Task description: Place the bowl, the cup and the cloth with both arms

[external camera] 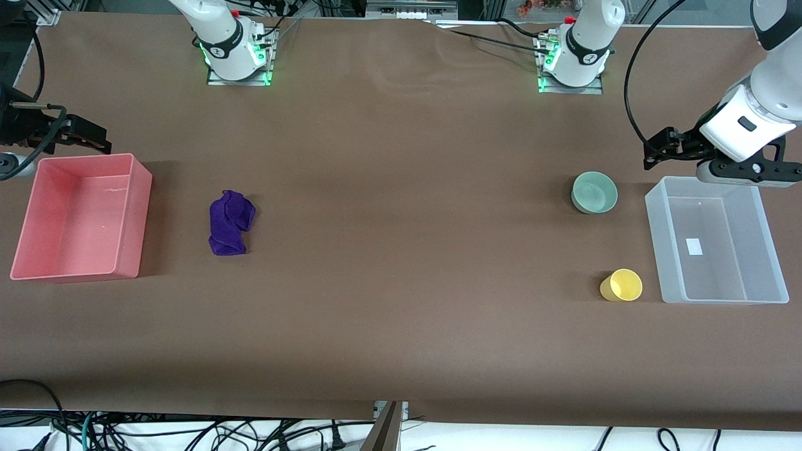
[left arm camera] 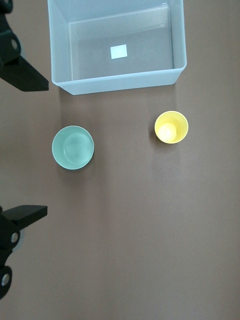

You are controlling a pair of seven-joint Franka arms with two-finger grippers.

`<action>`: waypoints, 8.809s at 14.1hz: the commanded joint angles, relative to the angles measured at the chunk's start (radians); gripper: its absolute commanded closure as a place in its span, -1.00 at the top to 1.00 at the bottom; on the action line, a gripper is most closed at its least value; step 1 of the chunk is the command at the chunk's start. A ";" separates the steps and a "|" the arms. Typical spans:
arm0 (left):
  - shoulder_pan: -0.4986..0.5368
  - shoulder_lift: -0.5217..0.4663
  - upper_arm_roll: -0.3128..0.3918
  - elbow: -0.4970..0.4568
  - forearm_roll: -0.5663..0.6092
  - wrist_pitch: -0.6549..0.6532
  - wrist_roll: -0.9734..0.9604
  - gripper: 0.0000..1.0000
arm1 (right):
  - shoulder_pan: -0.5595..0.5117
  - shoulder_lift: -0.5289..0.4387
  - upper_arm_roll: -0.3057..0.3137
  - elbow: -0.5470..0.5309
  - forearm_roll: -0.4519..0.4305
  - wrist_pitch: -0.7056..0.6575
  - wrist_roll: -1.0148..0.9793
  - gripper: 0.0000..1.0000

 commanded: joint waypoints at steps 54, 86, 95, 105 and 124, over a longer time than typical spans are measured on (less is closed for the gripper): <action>0.011 0.046 0.004 0.024 -0.015 -0.232 0.135 1.00 | -0.002 0.049 -0.004 -0.012 0.001 0.005 0.021 1.00; 0.123 0.276 -0.006 -0.573 0.120 0.708 0.957 -1.00 | 0.048 0.287 0.008 -0.684 0.120 0.980 0.016 -1.00; 0.207 0.333 0.018 -0.015 0.231 0.054 1.153 -1.00 | 0.016 0.172 -0.119 -0.203 0.069 0.128 -0.240 -1.00; 0.465 0.628 0.018 0.001 0.279 0.652 1.305 -1.00 | -0.044 0.216 -0.397 -0.207 -0.124 0.185 -0.685 -1.00; 0.386 0.551 -0.167 0.151 0.082 0.355 0.508 1.00 | -0.062 0.402 -0.443 -0.599 -0.020 0.850 -0.699 -1.00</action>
